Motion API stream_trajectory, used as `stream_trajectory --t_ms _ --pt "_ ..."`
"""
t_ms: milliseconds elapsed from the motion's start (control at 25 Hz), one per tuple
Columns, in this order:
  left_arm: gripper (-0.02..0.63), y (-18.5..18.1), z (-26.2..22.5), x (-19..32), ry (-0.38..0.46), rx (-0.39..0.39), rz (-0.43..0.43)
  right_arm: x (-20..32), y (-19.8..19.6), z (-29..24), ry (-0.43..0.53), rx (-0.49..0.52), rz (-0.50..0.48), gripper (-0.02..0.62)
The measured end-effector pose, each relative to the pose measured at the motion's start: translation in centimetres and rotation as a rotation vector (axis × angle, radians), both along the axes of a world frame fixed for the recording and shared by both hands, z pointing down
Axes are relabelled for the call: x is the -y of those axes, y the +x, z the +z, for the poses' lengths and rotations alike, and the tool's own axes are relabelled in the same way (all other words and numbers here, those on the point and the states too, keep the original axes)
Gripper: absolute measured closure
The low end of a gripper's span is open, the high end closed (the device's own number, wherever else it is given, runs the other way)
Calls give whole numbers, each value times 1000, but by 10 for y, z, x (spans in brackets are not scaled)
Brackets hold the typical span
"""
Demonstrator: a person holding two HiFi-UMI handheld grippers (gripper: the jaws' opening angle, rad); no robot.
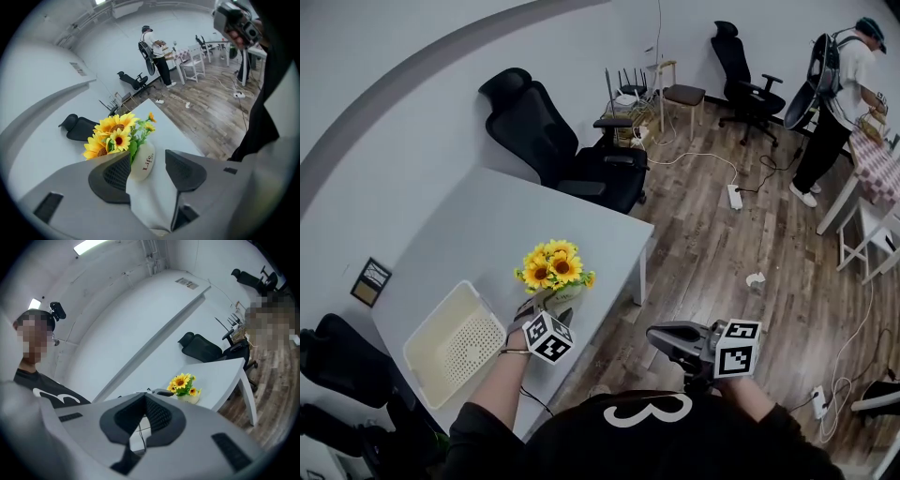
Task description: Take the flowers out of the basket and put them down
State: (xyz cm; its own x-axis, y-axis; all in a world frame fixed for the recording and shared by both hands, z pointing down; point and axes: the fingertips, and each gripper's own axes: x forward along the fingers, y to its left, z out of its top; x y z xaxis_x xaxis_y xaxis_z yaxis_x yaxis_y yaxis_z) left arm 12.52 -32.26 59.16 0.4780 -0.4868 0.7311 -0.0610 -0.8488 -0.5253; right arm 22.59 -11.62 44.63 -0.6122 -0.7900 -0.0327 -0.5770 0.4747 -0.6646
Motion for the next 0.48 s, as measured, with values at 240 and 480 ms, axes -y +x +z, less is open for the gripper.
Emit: stream_trajectory --t_ms 240,480 --pt "382 -5 -37 -42 -131 -201 -62 4 -14 -8 24 -6 -56 588" --pt "383 -1 -86 -82 -290 -442 -116 22 -35 -6 35 -47 -119 588"
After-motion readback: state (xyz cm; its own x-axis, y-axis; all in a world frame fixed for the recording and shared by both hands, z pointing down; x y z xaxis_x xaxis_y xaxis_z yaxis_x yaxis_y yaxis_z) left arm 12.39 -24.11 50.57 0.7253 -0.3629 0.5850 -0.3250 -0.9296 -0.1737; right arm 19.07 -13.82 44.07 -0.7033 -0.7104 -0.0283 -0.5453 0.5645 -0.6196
